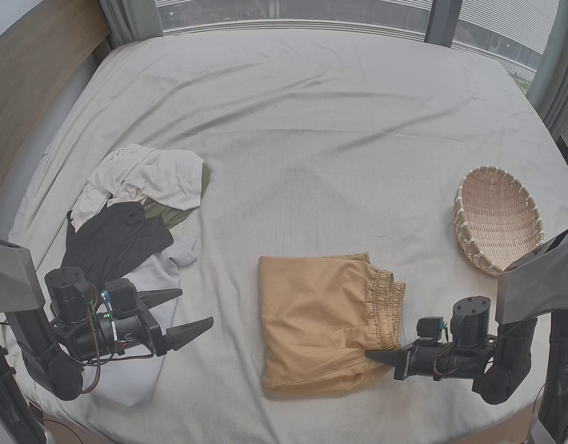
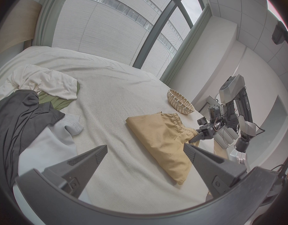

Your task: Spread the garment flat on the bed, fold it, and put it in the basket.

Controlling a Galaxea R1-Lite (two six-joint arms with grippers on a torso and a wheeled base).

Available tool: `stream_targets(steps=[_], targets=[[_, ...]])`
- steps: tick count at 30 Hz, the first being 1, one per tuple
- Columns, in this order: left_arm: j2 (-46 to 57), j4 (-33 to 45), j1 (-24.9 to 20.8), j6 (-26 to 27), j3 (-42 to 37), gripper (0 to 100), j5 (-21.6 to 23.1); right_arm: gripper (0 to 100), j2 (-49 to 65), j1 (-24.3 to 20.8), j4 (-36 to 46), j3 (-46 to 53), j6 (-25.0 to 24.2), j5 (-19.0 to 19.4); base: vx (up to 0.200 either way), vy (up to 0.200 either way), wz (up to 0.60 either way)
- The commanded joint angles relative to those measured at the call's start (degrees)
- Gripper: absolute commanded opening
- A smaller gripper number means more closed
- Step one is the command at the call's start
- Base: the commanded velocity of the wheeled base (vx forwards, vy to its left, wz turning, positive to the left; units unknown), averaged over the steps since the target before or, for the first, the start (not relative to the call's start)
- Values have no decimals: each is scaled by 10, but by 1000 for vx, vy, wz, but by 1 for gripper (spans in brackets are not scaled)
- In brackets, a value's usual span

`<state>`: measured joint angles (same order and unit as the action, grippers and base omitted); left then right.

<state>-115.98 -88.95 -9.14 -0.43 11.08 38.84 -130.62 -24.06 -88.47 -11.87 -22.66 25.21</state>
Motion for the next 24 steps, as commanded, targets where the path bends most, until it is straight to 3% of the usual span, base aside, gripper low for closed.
stream_targets(steps=[1,9,24], targets=[[-1,-1,0,0,0,100,0,0,1,0,-1,0,0,0,0,0,0],[-1,-2,1,5,0,100,0,0,78,-19,1,5,0,0,0,0,0],[-5,-2,4,105,21,100,-12,0,220,-68,1,-2,0,-3,0,0,0]])
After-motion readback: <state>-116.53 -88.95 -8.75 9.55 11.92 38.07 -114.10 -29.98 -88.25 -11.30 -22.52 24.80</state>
